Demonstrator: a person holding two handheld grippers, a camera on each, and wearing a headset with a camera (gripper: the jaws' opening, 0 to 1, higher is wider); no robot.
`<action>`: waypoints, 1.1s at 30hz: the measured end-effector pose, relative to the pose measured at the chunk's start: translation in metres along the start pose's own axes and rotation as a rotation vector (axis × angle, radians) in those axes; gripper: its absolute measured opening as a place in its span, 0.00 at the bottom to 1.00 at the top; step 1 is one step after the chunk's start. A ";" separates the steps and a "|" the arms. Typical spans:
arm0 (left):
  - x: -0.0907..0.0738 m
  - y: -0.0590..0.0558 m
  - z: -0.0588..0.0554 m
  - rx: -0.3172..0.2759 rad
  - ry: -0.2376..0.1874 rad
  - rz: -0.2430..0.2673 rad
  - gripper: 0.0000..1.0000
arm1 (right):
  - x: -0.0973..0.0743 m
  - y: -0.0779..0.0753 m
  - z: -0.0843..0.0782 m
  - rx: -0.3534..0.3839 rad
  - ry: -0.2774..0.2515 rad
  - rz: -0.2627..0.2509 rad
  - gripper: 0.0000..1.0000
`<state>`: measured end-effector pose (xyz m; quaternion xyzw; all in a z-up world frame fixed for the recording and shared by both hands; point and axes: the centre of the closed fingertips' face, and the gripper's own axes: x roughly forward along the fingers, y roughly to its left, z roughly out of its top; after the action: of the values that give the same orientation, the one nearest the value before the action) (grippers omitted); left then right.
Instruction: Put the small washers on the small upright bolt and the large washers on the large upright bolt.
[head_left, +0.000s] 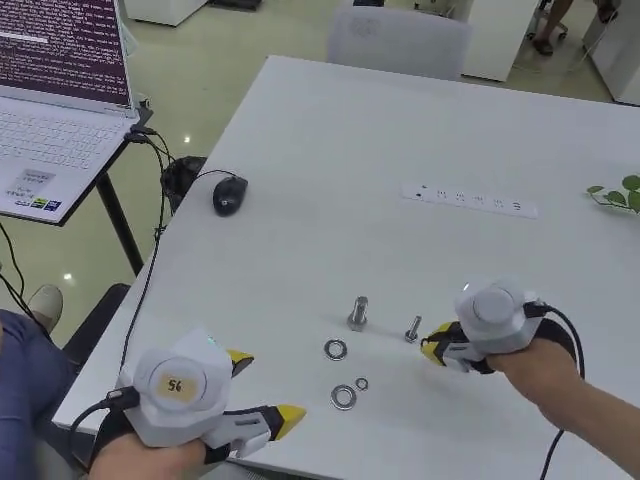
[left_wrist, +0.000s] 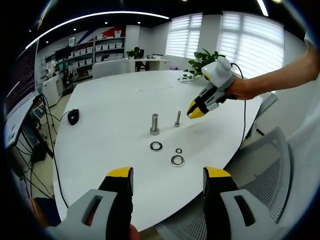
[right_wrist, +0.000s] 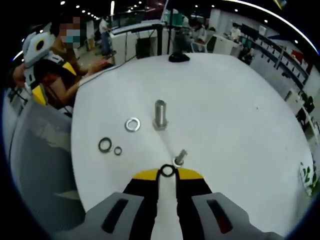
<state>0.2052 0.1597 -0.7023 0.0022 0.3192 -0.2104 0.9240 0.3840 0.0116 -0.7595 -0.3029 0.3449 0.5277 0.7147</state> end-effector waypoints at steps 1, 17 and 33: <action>0.000 0.000 0.000 0.000 -0.001 0.002 0.56 | -0.001 -0.003 0.004 -0.008 0.002 -0.004 0.13; -0.005 0.009 -0.003 -0.025 -0.006 0.028 0.56 | 0.014 -0.015 0.015 -0.157 0.113 0.038 0.13; -0.004 0.009 -0.002 -0.023 -0.001 0.026 0.56 | 0.022 -0.017 0.012 -0.152 0.137 0.048 0.14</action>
<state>0.2047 0.1703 -0.7023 -0.0043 0.3212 -0.1948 0.9268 0.4068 0.0290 -0.7689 -0.3831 0.3592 0.5472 0.6517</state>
